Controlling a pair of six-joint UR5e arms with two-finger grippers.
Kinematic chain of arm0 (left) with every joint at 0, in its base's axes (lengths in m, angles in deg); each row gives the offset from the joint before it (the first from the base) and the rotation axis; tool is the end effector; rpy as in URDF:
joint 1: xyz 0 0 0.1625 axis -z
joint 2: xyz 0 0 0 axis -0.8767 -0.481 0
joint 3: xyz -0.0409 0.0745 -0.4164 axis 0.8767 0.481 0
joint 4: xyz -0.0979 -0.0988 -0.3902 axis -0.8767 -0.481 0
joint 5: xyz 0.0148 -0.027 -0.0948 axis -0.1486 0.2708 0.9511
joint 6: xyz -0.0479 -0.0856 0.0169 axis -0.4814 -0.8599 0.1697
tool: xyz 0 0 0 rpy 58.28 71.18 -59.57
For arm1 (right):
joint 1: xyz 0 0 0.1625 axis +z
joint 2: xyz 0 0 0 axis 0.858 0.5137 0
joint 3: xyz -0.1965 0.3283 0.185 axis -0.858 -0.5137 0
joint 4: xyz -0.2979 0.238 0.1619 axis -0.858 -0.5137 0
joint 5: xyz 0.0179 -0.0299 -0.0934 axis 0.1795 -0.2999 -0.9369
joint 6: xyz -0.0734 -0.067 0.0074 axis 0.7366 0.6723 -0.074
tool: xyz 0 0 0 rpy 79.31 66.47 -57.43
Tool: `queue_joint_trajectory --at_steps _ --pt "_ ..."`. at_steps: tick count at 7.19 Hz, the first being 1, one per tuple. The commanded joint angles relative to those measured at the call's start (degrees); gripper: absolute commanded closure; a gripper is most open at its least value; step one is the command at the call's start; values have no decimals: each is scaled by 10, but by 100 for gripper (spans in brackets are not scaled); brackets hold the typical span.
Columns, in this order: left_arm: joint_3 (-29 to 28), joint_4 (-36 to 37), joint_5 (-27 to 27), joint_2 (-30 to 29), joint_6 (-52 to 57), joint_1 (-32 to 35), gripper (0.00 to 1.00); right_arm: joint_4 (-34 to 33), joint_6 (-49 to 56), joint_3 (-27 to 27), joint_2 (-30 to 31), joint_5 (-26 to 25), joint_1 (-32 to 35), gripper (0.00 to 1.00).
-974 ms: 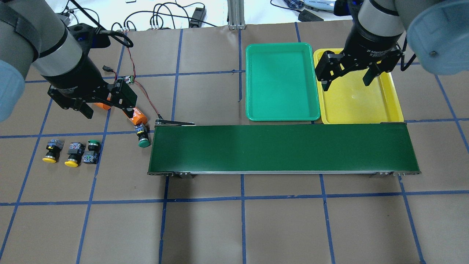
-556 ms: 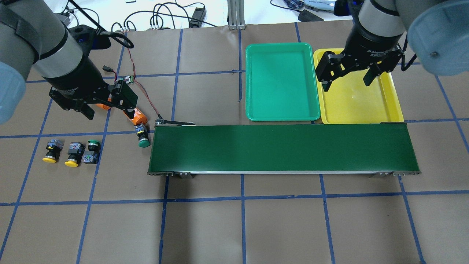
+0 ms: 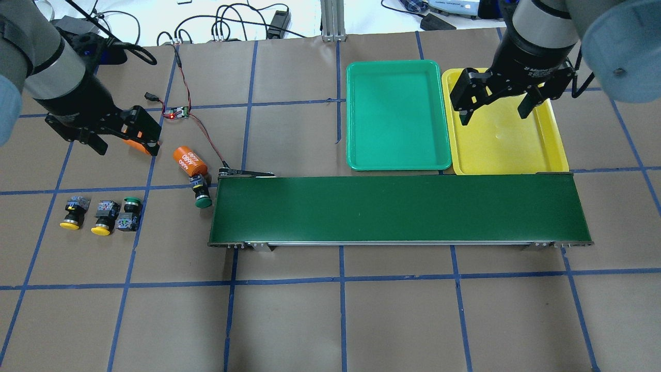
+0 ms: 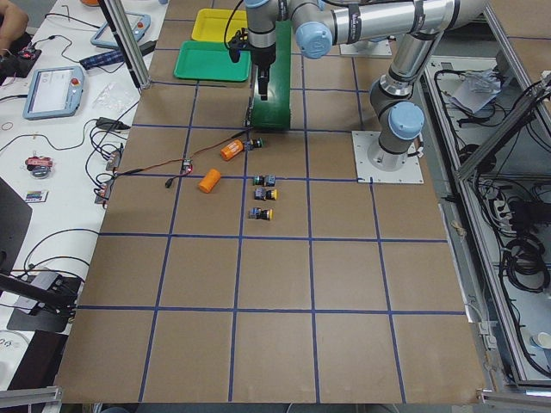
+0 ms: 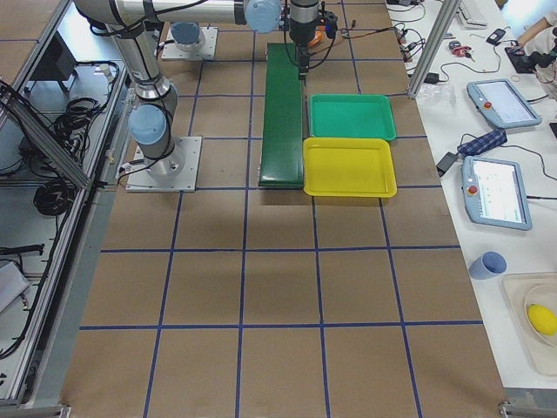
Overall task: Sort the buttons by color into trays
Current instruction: 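Move the left gripper to the loose orange cylinder and grasp it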
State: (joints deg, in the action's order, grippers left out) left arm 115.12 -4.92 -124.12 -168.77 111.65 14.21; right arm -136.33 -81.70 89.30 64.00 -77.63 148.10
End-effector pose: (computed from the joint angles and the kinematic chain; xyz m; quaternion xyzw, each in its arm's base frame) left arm -0.0051 -0.5063 0.4312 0.0706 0.9975 0.0090 0.0043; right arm 0.1250 -0.4965 0.4825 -0.0365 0.9993 -0.0051 0.0010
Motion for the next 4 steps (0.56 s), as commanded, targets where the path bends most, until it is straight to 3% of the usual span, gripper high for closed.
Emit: queue_joint_trajectory --at_steps 1,4 --pt "3 75 1 -59 127 -63 0 -3 0 -2 -2 1 -2 0" --pt "3 206 3 -158 172 -69 0 -1 -1 -2 -44 3 -16 0"
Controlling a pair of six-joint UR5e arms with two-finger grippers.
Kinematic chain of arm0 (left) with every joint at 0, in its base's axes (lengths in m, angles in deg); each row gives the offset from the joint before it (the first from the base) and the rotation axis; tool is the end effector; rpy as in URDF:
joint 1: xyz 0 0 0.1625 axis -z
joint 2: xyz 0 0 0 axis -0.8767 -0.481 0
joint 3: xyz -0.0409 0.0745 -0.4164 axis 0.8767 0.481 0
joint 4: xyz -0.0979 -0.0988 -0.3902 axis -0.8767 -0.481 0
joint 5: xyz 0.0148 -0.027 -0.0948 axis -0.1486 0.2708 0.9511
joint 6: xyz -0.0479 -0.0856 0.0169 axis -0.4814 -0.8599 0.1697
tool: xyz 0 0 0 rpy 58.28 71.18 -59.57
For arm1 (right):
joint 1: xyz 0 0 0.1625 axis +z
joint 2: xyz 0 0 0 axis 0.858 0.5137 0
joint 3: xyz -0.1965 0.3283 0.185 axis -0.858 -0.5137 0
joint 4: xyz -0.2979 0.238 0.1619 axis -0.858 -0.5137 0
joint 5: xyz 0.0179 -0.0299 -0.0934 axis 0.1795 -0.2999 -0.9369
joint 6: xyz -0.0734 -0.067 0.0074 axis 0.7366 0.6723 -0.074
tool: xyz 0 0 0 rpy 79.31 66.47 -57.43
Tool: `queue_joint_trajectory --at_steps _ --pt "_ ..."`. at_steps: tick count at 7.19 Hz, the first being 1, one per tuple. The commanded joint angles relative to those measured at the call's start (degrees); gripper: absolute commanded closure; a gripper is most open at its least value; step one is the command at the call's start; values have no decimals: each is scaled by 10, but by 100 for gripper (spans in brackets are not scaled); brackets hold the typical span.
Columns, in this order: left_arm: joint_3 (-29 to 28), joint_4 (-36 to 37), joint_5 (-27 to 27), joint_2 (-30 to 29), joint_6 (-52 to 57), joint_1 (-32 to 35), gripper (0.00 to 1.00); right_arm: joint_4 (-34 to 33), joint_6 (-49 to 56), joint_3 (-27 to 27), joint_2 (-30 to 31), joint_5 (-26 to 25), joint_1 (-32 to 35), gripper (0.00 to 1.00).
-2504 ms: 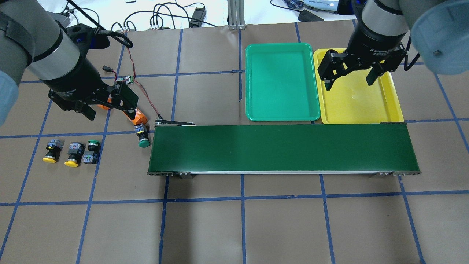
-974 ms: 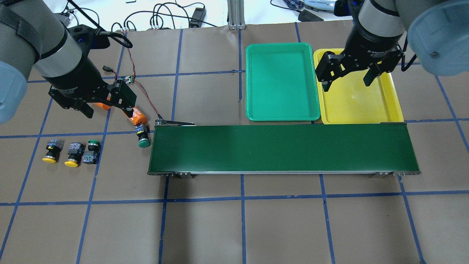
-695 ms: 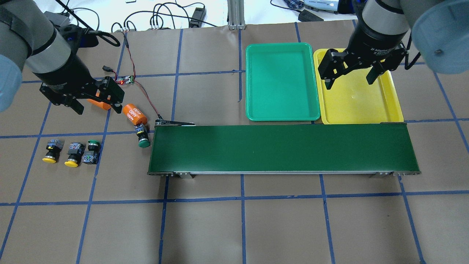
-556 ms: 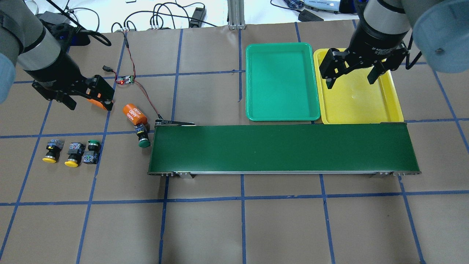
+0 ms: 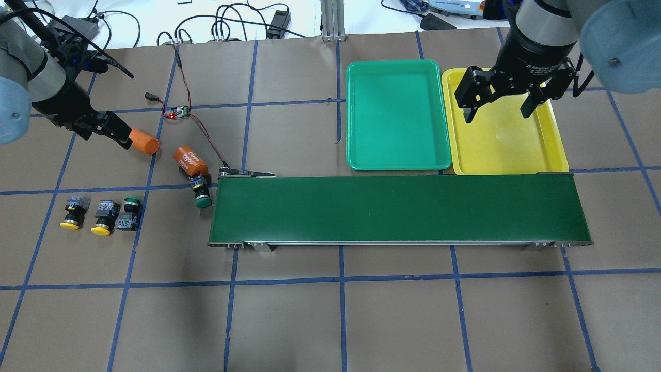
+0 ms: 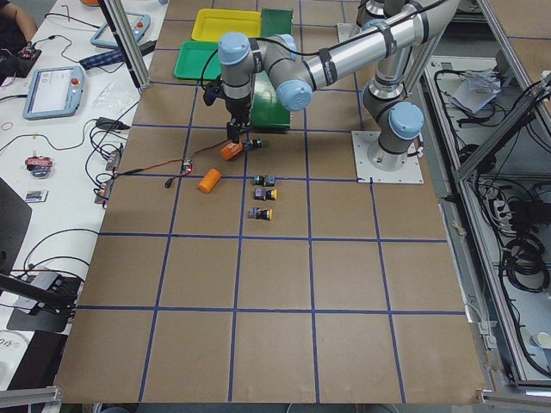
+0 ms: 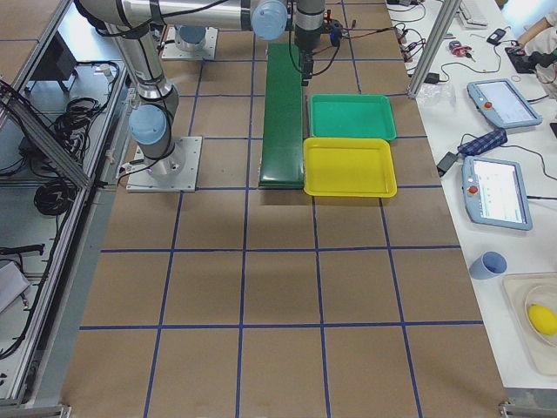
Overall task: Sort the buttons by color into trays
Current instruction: 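Move the left gripper to the loose orange cylinder and grasp it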
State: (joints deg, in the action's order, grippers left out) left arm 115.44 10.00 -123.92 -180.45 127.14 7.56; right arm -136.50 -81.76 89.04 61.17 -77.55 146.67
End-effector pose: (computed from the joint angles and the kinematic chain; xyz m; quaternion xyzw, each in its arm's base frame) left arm 0.0790 -0.5698 0.3476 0.1471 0.9889 -0.0133 0.0136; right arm 0.1120 -0.5155 0.4602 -0.0234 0.9996 0.0158 0.0030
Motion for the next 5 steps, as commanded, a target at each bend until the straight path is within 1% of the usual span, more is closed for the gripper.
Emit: queue_joint_trajectory --at_steps 1,2,4,5 --pt "-5 101 -1 -75 41 -3 0 1 -1 -1 -19 1 -2 0" --pt "-13 125 -1 -102 58 -3 0 -1 7 -2 -26 -7 -2 0" --pt "-15 199 -1 -154 84 -4 0 1 4 -3 -34 -1 -2 0" --pt "-26 204 -1 -170 97 -4 0 4 6 -4 -39 -6 -2 0"
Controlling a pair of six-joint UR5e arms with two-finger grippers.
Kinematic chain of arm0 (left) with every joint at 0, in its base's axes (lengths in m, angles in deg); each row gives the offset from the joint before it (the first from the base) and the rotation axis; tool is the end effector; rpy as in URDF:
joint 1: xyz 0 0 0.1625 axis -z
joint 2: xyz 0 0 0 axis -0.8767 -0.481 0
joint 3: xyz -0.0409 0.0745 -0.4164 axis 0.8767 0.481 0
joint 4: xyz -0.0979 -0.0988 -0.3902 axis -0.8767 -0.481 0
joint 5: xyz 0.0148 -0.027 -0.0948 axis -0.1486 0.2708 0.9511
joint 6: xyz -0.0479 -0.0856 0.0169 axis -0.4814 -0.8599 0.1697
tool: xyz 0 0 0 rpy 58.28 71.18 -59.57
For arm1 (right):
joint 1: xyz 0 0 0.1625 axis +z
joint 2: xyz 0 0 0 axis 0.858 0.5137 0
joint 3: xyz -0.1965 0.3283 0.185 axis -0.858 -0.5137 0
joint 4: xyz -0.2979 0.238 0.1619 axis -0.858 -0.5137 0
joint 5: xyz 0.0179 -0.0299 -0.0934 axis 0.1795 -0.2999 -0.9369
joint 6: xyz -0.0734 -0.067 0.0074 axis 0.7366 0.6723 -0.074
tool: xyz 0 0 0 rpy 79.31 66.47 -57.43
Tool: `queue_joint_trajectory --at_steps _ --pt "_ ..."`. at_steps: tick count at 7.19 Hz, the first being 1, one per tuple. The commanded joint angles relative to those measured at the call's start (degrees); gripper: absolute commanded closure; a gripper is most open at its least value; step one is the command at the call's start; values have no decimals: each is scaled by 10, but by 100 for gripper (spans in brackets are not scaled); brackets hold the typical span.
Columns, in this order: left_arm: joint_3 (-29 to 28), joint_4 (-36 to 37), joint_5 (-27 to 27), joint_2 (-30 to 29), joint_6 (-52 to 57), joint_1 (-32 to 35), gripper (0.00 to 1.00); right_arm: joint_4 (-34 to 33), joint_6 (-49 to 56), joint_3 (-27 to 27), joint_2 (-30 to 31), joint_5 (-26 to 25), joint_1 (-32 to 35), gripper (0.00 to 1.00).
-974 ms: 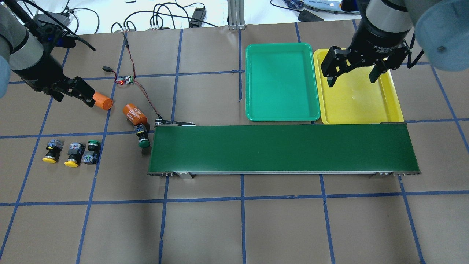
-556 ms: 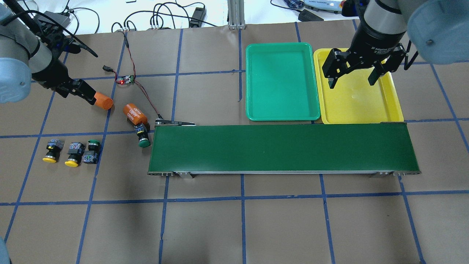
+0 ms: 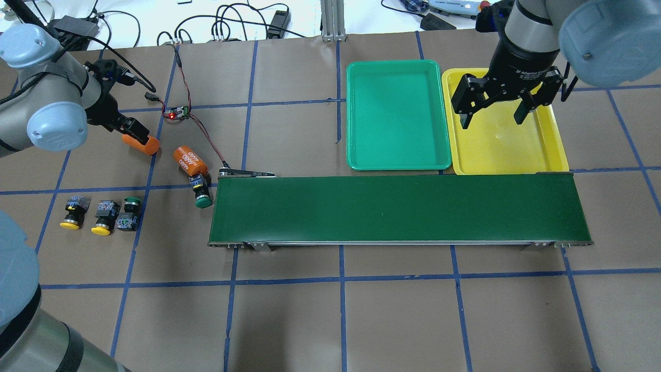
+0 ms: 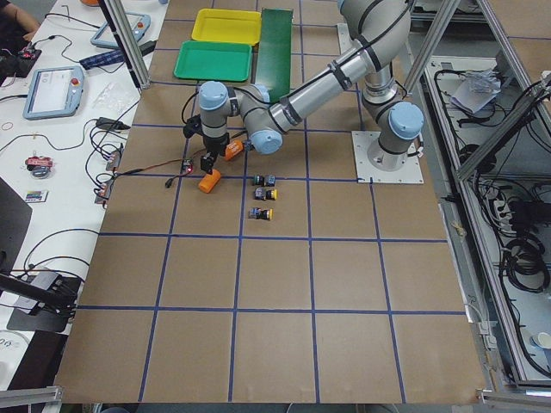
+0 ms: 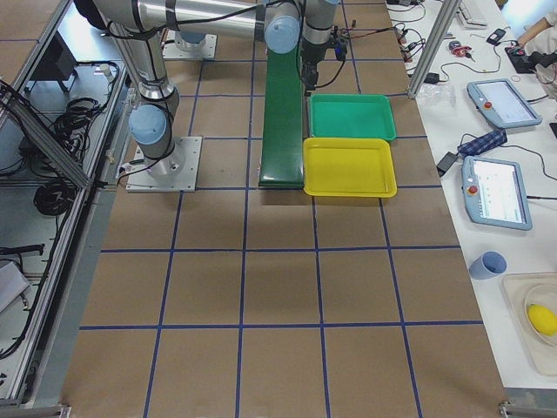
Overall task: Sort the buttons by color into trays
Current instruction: 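Move the left gripper to the loose orange cylinder and grasp it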
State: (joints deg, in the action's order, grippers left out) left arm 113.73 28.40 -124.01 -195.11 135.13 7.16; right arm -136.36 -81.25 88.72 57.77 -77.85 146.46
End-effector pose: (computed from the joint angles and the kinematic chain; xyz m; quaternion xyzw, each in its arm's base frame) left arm 0.1093 -0.6355 0.2429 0.2115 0.9751 -0.0513 0.0417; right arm 0.1088 -0.5333 0.4319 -0.0261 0.9987 0.0440 0.0025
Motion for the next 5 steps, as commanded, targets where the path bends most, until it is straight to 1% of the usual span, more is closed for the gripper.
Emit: queue_joint_trajectory --at_steps 1,2,3,5 --pt "-22 19 3 -38 17 0 0 0 2 -3 -2 -5 0 0" --pt "-31 20 4 -52 17 0 0 0 2 -3 8 -11 0 0" --pt "-34 20 2 -59 18 0 0 -1 -5 -2 9 -33 -2 0" --pt "-35 21 0 -68 18 0 0 -4 -45 -1 34 -25 11 0"
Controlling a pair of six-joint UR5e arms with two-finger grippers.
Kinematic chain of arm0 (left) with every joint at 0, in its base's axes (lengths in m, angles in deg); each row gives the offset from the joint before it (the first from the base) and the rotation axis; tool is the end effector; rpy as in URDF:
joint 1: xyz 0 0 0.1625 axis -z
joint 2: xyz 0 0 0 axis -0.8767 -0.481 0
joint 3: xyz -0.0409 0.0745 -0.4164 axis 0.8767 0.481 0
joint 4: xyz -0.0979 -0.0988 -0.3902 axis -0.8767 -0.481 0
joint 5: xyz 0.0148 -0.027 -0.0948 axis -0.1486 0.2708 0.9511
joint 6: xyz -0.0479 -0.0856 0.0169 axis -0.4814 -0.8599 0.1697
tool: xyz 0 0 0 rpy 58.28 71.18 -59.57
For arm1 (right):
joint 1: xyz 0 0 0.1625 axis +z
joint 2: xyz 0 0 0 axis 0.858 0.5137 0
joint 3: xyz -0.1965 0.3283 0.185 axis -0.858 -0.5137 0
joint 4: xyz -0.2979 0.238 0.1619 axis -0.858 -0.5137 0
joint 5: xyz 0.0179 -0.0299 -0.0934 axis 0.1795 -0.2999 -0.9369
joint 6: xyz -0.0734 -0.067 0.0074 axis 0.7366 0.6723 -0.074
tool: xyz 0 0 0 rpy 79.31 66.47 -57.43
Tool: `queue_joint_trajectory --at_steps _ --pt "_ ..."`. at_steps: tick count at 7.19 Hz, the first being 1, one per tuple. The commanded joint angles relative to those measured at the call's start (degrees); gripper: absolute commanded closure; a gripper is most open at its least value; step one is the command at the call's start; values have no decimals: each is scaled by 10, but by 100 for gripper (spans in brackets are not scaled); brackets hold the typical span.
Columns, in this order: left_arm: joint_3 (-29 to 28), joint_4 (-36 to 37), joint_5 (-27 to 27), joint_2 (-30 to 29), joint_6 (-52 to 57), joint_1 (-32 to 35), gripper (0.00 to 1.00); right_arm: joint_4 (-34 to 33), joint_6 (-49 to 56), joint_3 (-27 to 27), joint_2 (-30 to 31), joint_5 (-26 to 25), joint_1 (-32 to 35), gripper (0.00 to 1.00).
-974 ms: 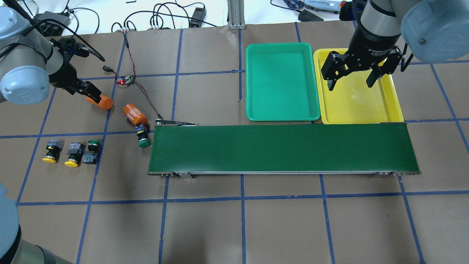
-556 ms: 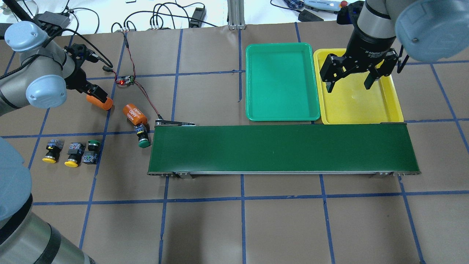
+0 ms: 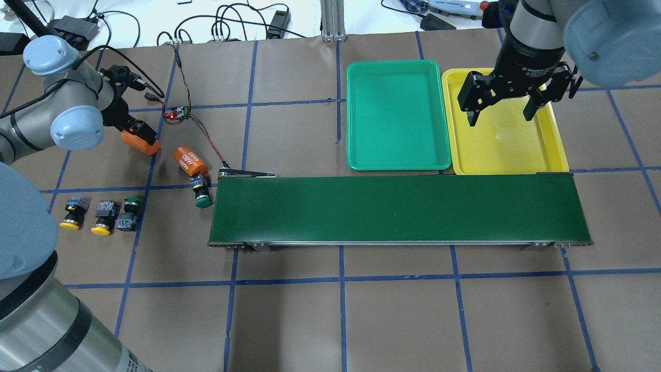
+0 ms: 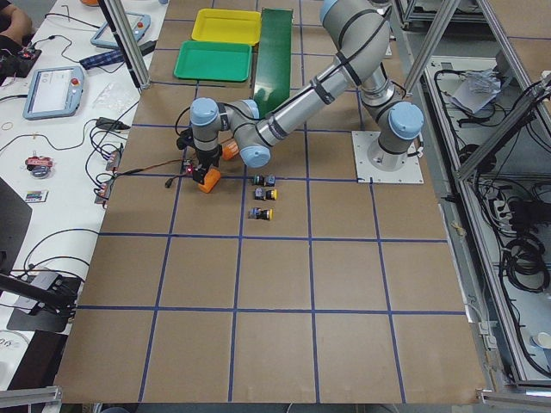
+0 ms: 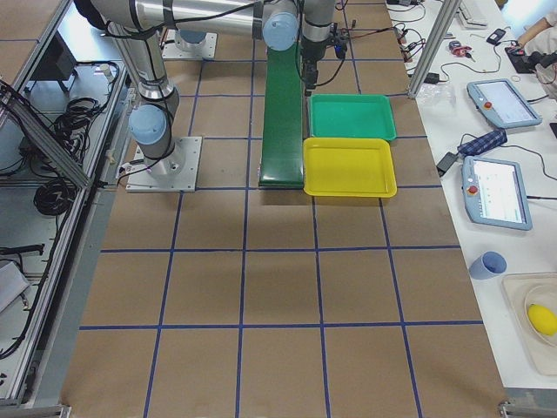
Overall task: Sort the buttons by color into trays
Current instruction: 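Move the left gripper to the loose orange cylinder and grasp it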
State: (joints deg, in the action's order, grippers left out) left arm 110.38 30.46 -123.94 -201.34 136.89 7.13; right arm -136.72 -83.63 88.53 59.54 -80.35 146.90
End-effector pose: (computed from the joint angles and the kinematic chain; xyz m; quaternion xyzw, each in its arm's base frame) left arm 0.1198 -0.6613 0.2021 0.2264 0.9723 -0.0451 0.0379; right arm 0.1088 -0.5248 0.4504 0.0097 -0.9994 -0.0248 0.0213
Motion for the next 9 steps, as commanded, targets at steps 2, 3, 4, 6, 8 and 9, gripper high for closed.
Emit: queue_joint_trajectory --at_steps 2,3,4,6,8,9 --pt "-9 0 -1 -9 4 0 0 0 -91 6 17 -2 3 0" --pt "-19 -1 -1 -11 4 0 0 1 -89 1 13 -6 1 0" --pt "-19 -1 -1 -16 5 0 0 6 -87 2 15 -6 1 0" --pt "-19 -1 -1 -18 5 0 0 27 -92 0 20 -1 -1 0" --pt "-19 0 -3 -23 15 -1 0 26 -93 0 19 -3 1 0" --pt "-19 0 -4 -25 15 -1 0 25 -93 1 18 -1 1 0"
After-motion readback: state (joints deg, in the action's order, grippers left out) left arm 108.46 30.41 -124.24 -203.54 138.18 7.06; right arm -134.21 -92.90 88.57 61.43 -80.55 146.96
